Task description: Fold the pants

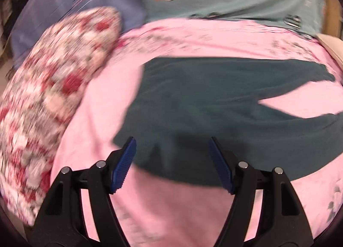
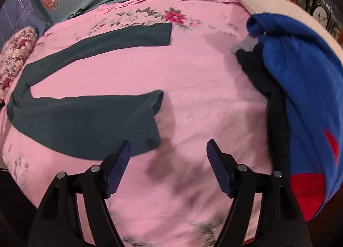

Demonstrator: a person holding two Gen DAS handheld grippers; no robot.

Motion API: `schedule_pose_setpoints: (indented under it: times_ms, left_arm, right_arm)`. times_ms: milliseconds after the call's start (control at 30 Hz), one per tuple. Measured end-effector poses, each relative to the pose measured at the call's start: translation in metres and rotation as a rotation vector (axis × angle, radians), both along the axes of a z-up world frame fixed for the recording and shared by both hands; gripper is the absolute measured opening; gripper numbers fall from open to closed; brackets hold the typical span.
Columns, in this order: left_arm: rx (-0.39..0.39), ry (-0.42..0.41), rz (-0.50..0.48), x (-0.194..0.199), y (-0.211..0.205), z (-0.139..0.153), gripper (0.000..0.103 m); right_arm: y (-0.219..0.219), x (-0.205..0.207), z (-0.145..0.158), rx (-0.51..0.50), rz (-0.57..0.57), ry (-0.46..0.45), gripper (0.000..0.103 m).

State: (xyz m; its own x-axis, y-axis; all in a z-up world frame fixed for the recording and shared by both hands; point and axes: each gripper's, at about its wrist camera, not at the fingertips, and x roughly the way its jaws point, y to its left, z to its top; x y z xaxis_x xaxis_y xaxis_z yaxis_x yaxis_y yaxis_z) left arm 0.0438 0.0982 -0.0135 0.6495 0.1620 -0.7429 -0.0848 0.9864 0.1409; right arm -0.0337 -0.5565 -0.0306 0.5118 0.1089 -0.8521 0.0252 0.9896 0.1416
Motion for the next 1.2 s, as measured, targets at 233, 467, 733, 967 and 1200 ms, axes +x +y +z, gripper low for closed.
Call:
schedule_pose_setpoints:
  times_ms: [233, 467, 733, 967, 1200]
  left_arm:
    - [-0.23, 0.094, 0.185, -0.006, 0.097, -0.04, 0.064]
    - [-0.232, 0.09, 0.153, 0.01, 0.08, -0.045, 0.013]
    - [-0.343, 0.066, 0.168, 0.013, 0.081, -0.039, 0.001]
    - [-0.309, -0.025, 0.155, -0.018, 0.078, 0.009, 0.001]
    - [-0.239, 0.049, 0.238, -0.023, 0.098, -0.016, 0.0]
  right_arm:
    - [0.024, 0.026, -0.031, 0.068, 0.057, 0.0, 0.048]
    - [0.023, -0.003, 0.06, 0.205, 0.058, -0.14, 0.004]
    - [0.017, -0.029, 0.043, 0.29, 0.002, -0.059, 0.004]
    - [-0.004, -0.04, 0.039, 0.288, -0.056, -0.027, 0.005]
    - [0.001, -0.026, -0.008, -0.116, -0.192, 0.112, 0.047]
